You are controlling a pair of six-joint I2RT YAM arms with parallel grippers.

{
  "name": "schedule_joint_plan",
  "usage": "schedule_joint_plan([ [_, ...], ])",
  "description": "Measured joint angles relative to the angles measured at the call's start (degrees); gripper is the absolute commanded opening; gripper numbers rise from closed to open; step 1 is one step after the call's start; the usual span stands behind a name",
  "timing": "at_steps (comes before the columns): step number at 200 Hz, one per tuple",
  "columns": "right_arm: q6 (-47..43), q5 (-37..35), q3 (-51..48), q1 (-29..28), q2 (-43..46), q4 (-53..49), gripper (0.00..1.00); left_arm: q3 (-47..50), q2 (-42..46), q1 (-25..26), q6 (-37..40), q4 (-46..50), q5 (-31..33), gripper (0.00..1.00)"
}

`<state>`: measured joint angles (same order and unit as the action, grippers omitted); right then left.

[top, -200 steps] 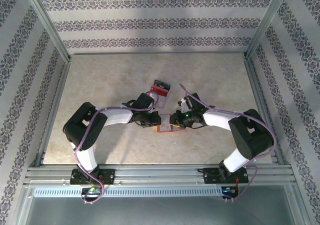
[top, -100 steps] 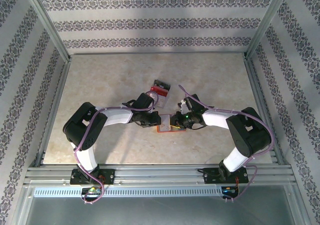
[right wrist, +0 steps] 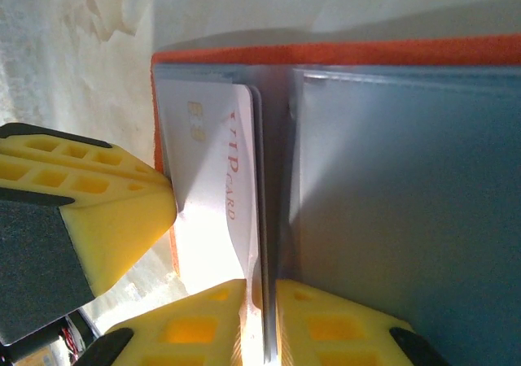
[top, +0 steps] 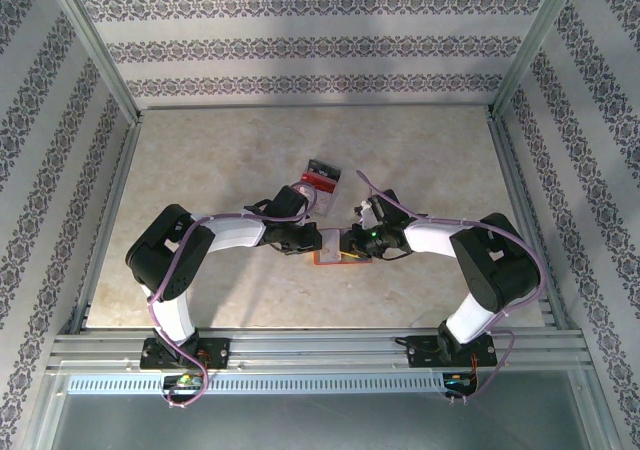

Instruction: Take the credit cards out of the card holder

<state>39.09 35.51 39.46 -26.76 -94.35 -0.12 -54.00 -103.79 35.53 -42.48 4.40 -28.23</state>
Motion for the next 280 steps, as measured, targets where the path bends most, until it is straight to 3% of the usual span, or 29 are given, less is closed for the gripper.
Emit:
schedule_joint_plan([
  [108, 0.1, 0.6, -0.7, 0.1, 0.3, 0.8, 0.03, 0.0, 0.0, 0.0, 0.0, 0.0, 0.2, 0.13],
  [152, 0.1, 1.6, -3.0, 2.1, 3.3, 0.9, 0.02, 0.0, 0.0, 0.0, 0.0, 0.0, 0.2, 0.13],
  [206, 0.0, 2.7, -4.2, 3.0, 4.2, 1.1, 0.23, 0.0, 0.0, 0.0, 0.0, 0.0, 0.2, 0.13],
  [280, 0.5, 3.1, -4.2, 3.0, 2.1, 2.5, 0.24, 0.0, 0.0, 0.0, 0.0, 0.0, 0.2, 0.13],
])
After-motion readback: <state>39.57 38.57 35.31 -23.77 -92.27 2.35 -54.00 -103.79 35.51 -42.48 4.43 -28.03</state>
